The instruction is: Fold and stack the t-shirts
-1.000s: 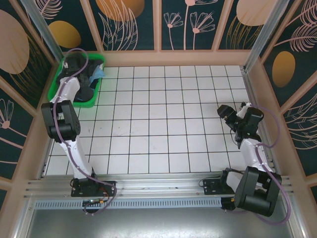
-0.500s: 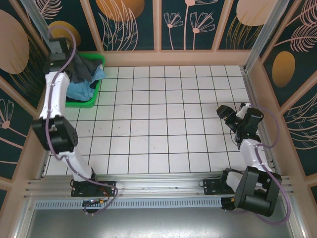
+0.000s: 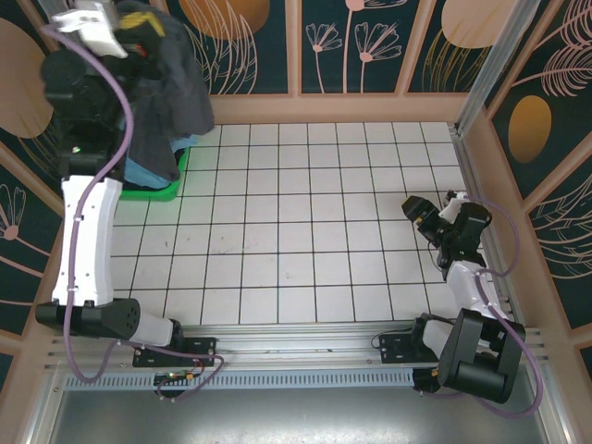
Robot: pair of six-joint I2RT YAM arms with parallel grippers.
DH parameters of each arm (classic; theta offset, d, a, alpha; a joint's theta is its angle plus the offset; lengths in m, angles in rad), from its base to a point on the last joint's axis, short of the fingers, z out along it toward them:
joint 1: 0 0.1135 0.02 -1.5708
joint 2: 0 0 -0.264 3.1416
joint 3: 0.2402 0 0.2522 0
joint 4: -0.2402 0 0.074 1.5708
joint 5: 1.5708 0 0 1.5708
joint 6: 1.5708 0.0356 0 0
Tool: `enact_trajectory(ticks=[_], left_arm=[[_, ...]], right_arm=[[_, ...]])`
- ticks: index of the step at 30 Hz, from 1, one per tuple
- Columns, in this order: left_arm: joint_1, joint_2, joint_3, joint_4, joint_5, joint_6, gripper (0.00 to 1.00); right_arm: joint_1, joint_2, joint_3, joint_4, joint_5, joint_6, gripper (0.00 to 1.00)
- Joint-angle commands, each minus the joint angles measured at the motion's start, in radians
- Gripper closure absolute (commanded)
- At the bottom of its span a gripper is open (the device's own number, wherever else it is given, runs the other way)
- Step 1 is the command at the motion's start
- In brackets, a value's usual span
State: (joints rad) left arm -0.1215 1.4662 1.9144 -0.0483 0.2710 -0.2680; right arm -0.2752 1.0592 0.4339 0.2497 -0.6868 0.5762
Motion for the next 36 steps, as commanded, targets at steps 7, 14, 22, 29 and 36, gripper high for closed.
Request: enact_trajectory(ticks=[7, 14, 22, 29, 36], left_arm=[[-0.232, 0.12, -0.072, 0.22, 0.08, -0.188, 1.0], [-0.227, 0.14, -0.545, 0.318, -0.224, -0.403, 0.27], [-0.228, 0.234, -0.899, 0.317, -0.286, -0.44, 0.02], [-0.288, 0.135, -1.167, 0.414, -0.317, -0.418, 0.03], [-0.371, 0.019, -1.249, 0.405, -0.325, -0.307, 0.08]], right_arm=[[0.175, -0.059, -0.007, 0.168, -0.074, 0.08, 0.28], [0.344, 0.022, 0.054, 0.06, 0.12, -0.015, 0.28], [0.469, 0.13, 0.103, -0.124, 0.413, -0.139, 0.26], [0.62, 0.24, 0.102, -0.041, 0.521, -0.216, 0.23], [0.642, 0.367, 0.187, -0.117, 0.614, -0.188, 0.26]])
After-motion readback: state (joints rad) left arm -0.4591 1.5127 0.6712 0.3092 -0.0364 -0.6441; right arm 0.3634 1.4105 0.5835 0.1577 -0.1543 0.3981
